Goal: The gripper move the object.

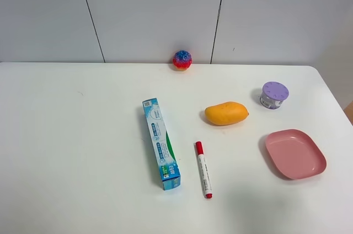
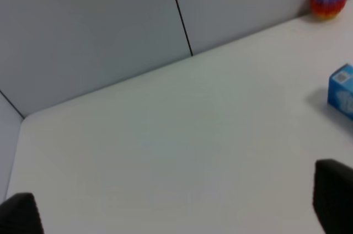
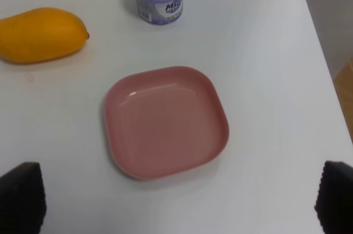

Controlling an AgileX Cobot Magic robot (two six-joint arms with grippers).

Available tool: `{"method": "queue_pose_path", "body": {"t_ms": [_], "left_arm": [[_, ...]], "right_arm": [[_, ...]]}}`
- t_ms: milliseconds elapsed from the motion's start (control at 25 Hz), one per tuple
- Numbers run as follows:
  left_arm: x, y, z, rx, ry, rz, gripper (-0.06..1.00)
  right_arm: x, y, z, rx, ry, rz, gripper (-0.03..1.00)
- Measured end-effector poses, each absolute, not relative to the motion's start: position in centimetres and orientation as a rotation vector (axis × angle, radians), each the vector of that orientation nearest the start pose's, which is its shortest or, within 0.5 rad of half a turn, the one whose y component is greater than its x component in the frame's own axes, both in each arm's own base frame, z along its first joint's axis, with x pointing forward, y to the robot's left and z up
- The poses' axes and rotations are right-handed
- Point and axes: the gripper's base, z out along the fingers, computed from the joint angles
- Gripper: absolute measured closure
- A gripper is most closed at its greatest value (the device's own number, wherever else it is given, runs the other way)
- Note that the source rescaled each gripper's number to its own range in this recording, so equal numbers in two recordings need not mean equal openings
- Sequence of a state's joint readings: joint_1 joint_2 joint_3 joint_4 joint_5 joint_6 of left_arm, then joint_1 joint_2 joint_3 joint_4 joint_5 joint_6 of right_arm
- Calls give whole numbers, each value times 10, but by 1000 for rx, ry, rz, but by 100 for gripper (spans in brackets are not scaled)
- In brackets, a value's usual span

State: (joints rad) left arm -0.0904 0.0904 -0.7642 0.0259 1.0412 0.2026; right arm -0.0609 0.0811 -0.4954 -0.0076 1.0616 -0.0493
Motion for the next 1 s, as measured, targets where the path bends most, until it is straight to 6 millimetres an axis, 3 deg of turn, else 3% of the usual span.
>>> {"method": "queue_pose_path", "body": {"t_ms": [160, 440, 760, 1000], "left_arm": [[-38, 3, 337, 264, 1790, 80, -6], [-27, -2, 318, 283, 1863, 12, -6], [-9, -5, 283, 284, 1997, -32, -6], [-7, -3, 280, 209, 2015, -42, -6]], "right_arm": [[8, -1, 276, 12, 2132, -74, -3], [8, -1, 276, 12, 2132, -74, -3], [8, -1, 276, 12, 2132, -74, -3], [8, -1, 276, 12, 2132, -74, -3]]}}
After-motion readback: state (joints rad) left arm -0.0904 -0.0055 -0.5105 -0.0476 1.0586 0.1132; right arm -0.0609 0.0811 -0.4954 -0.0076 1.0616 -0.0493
